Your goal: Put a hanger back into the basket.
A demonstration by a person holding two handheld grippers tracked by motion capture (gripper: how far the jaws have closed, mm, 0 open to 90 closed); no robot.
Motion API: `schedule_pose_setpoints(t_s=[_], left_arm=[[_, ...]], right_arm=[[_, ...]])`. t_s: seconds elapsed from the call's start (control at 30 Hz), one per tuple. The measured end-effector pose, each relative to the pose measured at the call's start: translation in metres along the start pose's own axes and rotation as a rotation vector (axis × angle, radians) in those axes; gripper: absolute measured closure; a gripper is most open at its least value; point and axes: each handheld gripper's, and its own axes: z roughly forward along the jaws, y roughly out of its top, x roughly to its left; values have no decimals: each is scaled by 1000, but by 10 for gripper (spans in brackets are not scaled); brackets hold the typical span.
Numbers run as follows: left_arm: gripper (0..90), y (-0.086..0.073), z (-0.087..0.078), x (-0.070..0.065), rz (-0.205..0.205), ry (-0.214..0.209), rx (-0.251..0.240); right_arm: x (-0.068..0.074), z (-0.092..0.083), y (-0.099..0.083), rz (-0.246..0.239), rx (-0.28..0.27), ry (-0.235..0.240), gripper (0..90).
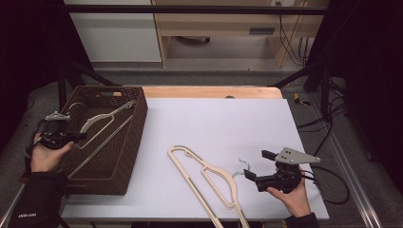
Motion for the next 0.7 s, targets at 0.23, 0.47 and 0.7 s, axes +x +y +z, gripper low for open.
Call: schedule_pose_setpoints(t_s=[0.23,0.47,0.7], left_arm=[[672,-10,-16,9,-40,64,-4],[599,-18,-40,3,-65,67,-112],[460,-13,-58,-31,-32,-19,-272]], right_arm=[[1,1,0,4,7,-11,60],[1,1,0,15,9,-17,60],[1,-3,0,21,8,-24,58]])
